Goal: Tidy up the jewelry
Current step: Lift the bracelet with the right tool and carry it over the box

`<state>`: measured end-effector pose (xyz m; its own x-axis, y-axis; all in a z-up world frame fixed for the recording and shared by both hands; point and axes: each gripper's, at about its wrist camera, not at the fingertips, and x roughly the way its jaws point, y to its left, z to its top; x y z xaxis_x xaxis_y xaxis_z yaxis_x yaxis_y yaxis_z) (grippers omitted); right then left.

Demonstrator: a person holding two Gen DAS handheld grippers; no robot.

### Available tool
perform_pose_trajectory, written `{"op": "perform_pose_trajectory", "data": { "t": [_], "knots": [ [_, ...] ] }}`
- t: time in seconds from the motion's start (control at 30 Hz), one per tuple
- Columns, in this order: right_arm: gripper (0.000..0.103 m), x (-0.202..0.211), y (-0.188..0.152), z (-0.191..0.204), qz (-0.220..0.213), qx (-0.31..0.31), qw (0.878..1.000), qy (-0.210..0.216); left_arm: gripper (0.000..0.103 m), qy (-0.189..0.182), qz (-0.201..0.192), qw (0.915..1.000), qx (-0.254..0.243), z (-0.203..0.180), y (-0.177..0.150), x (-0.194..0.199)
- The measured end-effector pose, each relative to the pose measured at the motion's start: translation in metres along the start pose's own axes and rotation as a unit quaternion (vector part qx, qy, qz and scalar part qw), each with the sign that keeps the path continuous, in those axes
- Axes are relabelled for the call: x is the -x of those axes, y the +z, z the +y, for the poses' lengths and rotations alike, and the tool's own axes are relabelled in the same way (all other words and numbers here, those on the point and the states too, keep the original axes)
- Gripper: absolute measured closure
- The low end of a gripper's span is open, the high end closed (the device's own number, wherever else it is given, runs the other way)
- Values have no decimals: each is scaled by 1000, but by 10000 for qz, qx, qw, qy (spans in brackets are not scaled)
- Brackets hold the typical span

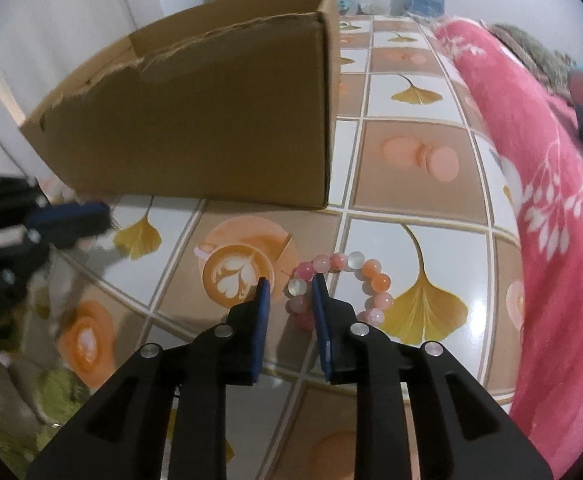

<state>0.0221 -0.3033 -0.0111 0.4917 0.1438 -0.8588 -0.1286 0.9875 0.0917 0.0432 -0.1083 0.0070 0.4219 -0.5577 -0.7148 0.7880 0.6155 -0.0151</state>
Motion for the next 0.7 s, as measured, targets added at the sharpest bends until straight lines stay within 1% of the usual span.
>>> {"op": "perform_pose_trajectory", "data": {
  "t": [0.07,0.13,0.17,0.33,0.37,0.43,0.57,0.7],
  "knots": [
    [82,0,0,3,10,77,9999,-77,102,47,-66,10000,19,1,1,7],
    [88,1,-1,3,-7,105,9999,-115,102,66,-142,9999,50,1,2,15],
    [93,2,-2,3,-11,60,10000,-59,102,96,-186,9998,49,1,3,18],
    [94,4,-4,-13,-93,-463,9983,330,102,211,-398,9989,88,1,6,36],
    [94,7,-6,-18,-160,-639,9966,494,102,234,-450,9987,107,2,7,40],
    [94,14,-6,-24,-266,-871,9937,655,102,258,-563,9980,139,3,9,48],
    [94,39,-5,-36,-621,-1233,9854,998,102,345,-796,9961,148,5,13,65],
    [94,68,2,-46,-1015,-1380,9784,1154,102,410,-1056,9934,180,10,25,85]
  ]
}}
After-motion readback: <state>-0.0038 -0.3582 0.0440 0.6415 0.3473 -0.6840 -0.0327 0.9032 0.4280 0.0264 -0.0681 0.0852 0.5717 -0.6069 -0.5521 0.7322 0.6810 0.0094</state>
